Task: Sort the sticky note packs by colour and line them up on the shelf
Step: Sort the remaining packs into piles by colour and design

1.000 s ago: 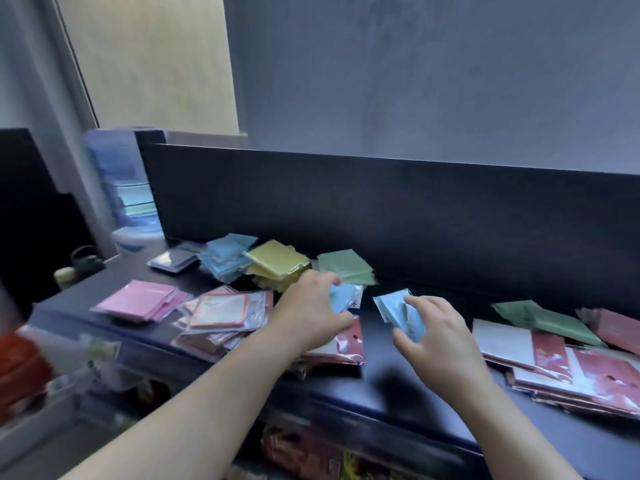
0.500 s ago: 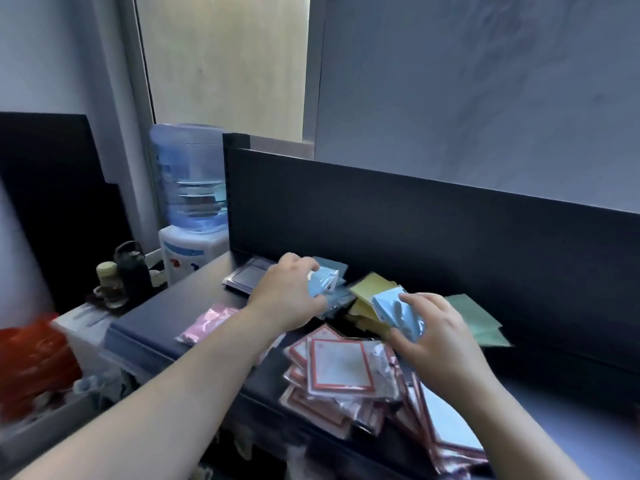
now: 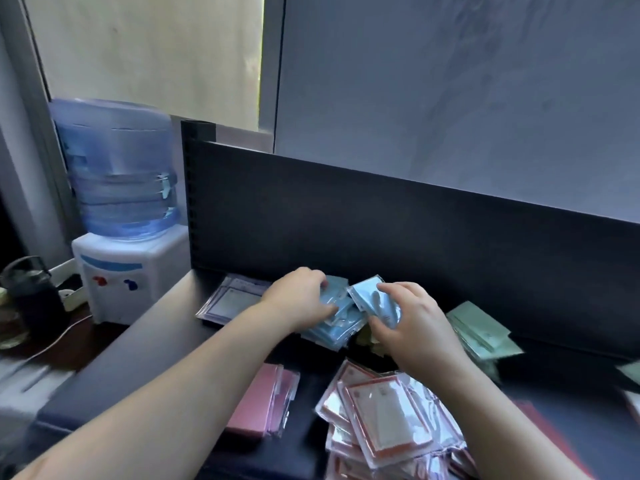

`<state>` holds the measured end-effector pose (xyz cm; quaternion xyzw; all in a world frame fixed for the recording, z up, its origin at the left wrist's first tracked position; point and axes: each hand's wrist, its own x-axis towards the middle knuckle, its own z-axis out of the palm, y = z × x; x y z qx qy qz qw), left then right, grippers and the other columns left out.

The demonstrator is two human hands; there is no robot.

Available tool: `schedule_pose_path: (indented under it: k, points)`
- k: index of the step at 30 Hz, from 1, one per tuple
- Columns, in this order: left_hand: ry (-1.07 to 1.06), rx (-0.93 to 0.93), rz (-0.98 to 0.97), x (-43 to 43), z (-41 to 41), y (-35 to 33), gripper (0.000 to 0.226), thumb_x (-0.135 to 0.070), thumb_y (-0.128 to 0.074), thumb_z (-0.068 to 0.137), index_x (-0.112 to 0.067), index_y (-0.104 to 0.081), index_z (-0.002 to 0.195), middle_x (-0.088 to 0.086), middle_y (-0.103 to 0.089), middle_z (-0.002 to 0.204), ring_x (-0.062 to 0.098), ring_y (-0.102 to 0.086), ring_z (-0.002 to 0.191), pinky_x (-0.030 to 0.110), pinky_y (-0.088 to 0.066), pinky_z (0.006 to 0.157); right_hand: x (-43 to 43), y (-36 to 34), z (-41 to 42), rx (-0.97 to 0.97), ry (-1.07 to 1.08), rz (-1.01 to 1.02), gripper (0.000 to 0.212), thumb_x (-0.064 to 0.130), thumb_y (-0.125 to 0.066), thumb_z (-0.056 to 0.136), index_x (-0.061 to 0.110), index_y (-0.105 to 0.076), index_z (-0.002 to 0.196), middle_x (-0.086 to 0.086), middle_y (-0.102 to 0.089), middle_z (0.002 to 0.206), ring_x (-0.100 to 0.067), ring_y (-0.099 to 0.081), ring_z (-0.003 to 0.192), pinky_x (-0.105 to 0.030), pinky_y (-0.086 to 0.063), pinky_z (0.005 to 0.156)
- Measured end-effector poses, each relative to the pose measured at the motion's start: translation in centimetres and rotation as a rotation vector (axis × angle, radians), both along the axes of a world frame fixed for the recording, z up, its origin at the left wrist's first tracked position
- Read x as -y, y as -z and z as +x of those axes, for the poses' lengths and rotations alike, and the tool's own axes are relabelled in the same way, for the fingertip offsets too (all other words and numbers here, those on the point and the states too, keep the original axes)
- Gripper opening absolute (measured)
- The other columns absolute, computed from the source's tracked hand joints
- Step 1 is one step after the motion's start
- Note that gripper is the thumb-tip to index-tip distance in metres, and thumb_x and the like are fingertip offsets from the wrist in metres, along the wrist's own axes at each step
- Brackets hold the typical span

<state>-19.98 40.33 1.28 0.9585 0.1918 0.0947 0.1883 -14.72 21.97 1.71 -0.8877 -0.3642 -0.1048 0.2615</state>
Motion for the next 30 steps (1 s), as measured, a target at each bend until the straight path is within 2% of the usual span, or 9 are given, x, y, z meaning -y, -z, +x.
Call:
schedule_pose_path:
  k: [6, 11, 16, 23, 30]
  points:
    - [-0.024, 0.135, -0.039, -1.4, -2.3, -0.2, 0.044, -0.033, -0.055, 0.087, -0.026, -0.050, 0.131, -0.006, -0.052, 0.132, 0.015, -0.051, 0.119, 0.035, -0.045, 0.097, -3.3, -0.5, 0.3, 0.032, 0.001, -0.034, 0.050, 0.029, -0.060, 0.087, 0.020, -0.050, 0.135, 0.005, -0.048, 0.133, -0.014, -0.046, 0.122, -0.021, -0.036, 0.094]
    - [-0.052, 0.107, -0.018, -2.4, -5.2, 0.1, 0.047, -0.035, -0.054, 0.089, -0.026, -0.047, 0.135, -0.004, -0.051, 0.133, 0.016, -0.051, 0.121, 0.034, -0.043, 0.099, -6.9, -0.3, 0.1, 0.032, -0.043, -0.058, 0.049, 0.030, -0.057, 0.089, 0.020, -0.048, 0.136, 0.003, -0.046, 0.135, -0.017, -0.044, 0.124, -0.026, -0.038, 0.098]
    - [-0.064, 0.070, 0.036, -2.5, -6.7, 0.8, 0.048, -0.039, -0.051, 0.090, -0.028, -0.044, 0.136, -0.005, -0.050, 0.135, 0.017, -0.048, 0.125, 0.032, -0.042, 0.100, -7.9, 0.4, -0.2, -0.058, -0.078, -0.294, 0.061, 0.044, -0.058, 0.088, 0.021, -0.040, 0.142, 0.000, -0.038, 0.146, -0.021, -0.036, 0.133, -0.032, -0.032, 0.109]
    - [0.032, 0.104, 0.092, 1.8, -5.6, 0.1, 0.050, -0.045, -0.051, 0.092, -0.027, -0.042, 0.137, -0.005, -0.046, 0.137, 0.019, -0.045, 0.126, 0.036, -0.041, 0.101, -1.5, -0.5, -1.4, 0.059, -0.005, -0.218, 0.063, 0.044, -0.059, 0.089, 0.022, -0.037, 0.144, 0.003, -0.039, 0.143, -0.017, -0.035, 0.133, -0.027, -0.029, 0.109]
    - [0.263, 0.157, 0.124, 12.3, -3.0, -1.4, 0.050, -0.046, -0.050, 0.092, -0.026, -0.042, 0.137, -0.006, -0.047, 0.134, 0.018, -0.047, 0.122, 0.036, -0.044, 0.097, 11.0, -0.9, -2.1, 0.067, 0.173, -0.256, 0.062, 0.046, -0.056, 0.089, 0.026, -0.035, 0.144, 0.005, -0.040, 0.143, -0.016, -0.033, 0.132, -0.026, -0.025, 0.110]
